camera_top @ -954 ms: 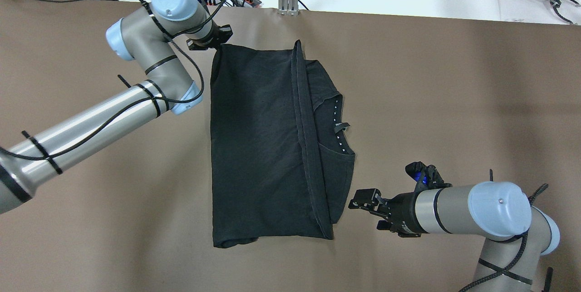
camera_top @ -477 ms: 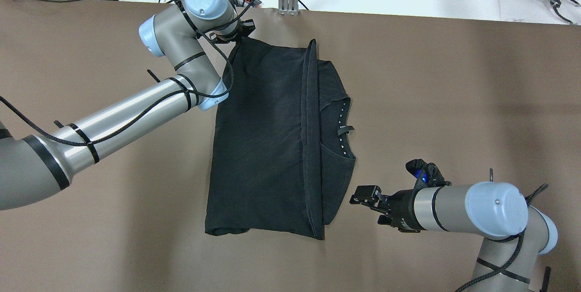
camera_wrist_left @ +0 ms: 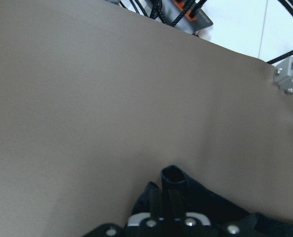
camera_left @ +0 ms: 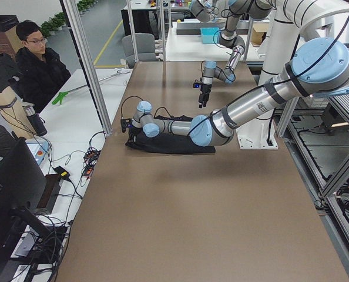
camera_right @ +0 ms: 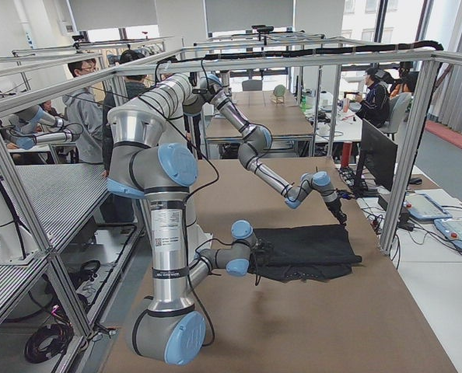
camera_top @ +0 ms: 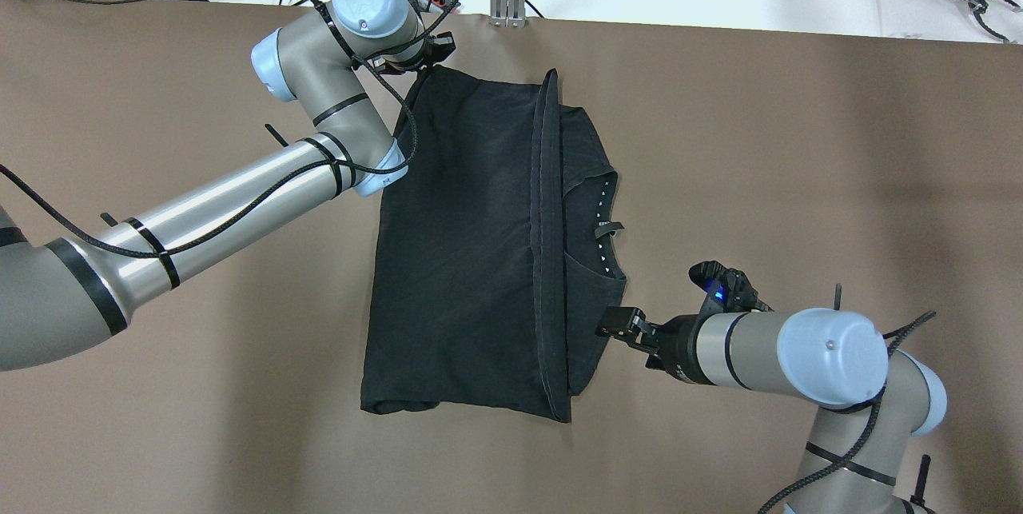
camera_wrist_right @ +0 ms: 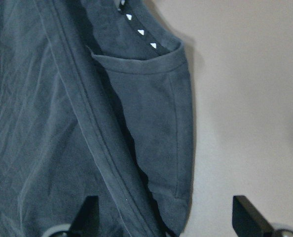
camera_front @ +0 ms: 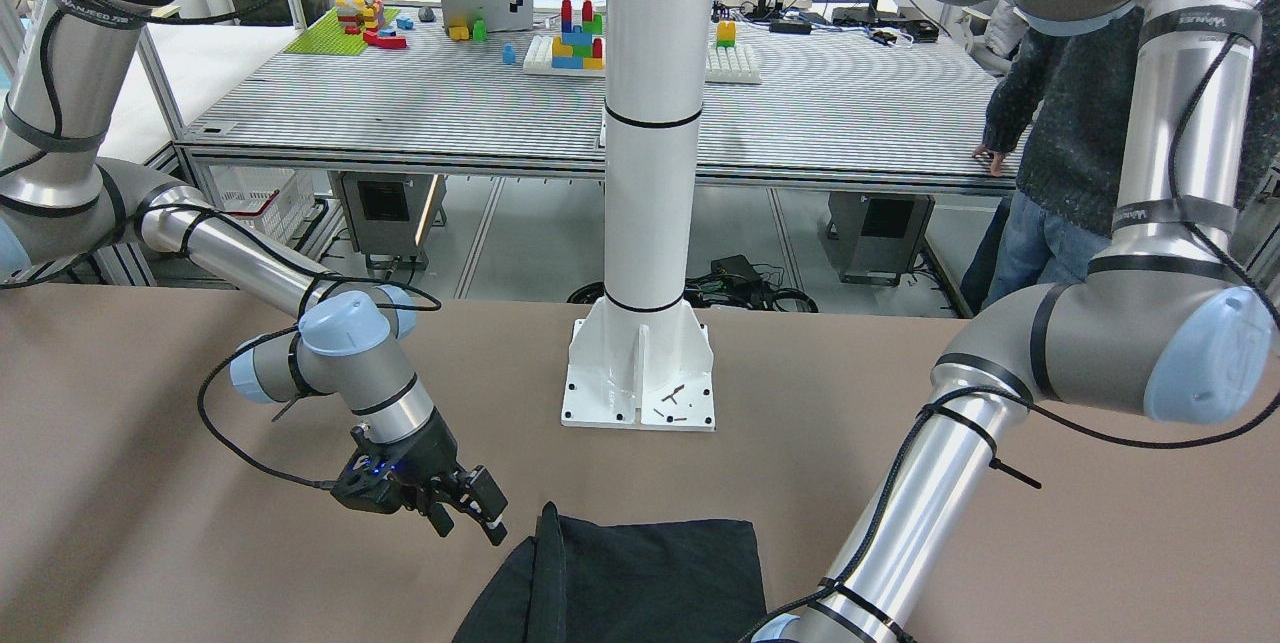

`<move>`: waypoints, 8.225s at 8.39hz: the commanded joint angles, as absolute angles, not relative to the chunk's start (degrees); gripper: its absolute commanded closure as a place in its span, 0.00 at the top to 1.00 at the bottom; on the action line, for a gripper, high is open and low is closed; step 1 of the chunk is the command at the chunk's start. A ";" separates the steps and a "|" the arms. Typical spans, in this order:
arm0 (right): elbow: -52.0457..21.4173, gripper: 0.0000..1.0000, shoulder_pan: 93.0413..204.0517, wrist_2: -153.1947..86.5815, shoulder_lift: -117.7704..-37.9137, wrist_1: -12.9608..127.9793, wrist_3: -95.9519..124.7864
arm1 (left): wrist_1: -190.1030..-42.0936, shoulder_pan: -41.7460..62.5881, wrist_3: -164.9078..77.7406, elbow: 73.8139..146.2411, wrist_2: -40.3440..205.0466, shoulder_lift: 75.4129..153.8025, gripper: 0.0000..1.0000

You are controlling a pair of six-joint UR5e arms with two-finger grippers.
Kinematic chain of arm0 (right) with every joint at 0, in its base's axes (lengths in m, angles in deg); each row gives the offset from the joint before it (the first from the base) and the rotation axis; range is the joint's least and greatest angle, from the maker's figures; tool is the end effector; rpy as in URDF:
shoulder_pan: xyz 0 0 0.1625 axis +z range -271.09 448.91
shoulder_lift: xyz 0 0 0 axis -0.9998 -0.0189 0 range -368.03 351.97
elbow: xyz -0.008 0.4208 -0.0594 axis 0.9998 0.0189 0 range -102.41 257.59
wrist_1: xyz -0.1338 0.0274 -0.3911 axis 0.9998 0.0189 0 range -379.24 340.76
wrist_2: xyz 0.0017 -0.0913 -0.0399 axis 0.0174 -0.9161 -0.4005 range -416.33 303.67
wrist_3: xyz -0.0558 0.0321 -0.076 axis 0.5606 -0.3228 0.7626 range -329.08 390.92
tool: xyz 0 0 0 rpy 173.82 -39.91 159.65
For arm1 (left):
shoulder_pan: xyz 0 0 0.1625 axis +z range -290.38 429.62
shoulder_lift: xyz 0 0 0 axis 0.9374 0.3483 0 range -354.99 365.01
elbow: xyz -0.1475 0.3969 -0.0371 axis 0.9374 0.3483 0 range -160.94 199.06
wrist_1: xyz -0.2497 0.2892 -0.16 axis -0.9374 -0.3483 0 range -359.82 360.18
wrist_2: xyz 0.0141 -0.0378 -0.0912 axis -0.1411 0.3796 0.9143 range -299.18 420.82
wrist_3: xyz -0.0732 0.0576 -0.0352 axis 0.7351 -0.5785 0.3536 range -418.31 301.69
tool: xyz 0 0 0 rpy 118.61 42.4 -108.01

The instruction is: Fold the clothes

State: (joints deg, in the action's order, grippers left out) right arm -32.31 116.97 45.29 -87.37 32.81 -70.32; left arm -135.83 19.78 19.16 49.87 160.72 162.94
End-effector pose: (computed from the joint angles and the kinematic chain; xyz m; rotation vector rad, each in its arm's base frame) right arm -0.4265 -0.3556 0.3237 -0.0019 -1.2175 0.4790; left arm 0.5040 -0.7774 0.2378 0.3614 0.9087 -0.5167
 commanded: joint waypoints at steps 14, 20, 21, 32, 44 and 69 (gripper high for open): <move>-22.25 0.47 110.54 35.08 -59.71 77.26 -19.62 | -130.07 16.00 12.97 69.95 159.87 149.07 0.95; -22.78 0.45 107.46 35.08 -61.47 78.58 -20.32 | -130.07 16.27 13.05 69.95 158.20 148.80 0.95; -22.95 0.40 107.29 35.08 -61.47 78.58 -20.58 | -130.07 16.35 12.97 69.95 158.20 148.80 0.95; -32.79 0.74 108.16 35.08 -73.25 78.50 -17.42 | -130.07 18.38 15.25 69.95 155.48 148.98 0.95; -26.73 0.38 105.70 30.33 -65.07 82.80 -16.63 | -122.78 18.29 15.07 79.53 157.67 145.55 0.94; -15.13 0.95 118.09 33.06 -61.12 76.12 -8.11 | -122.95 18.46 15.78 79.88 157.23 143.53 0.94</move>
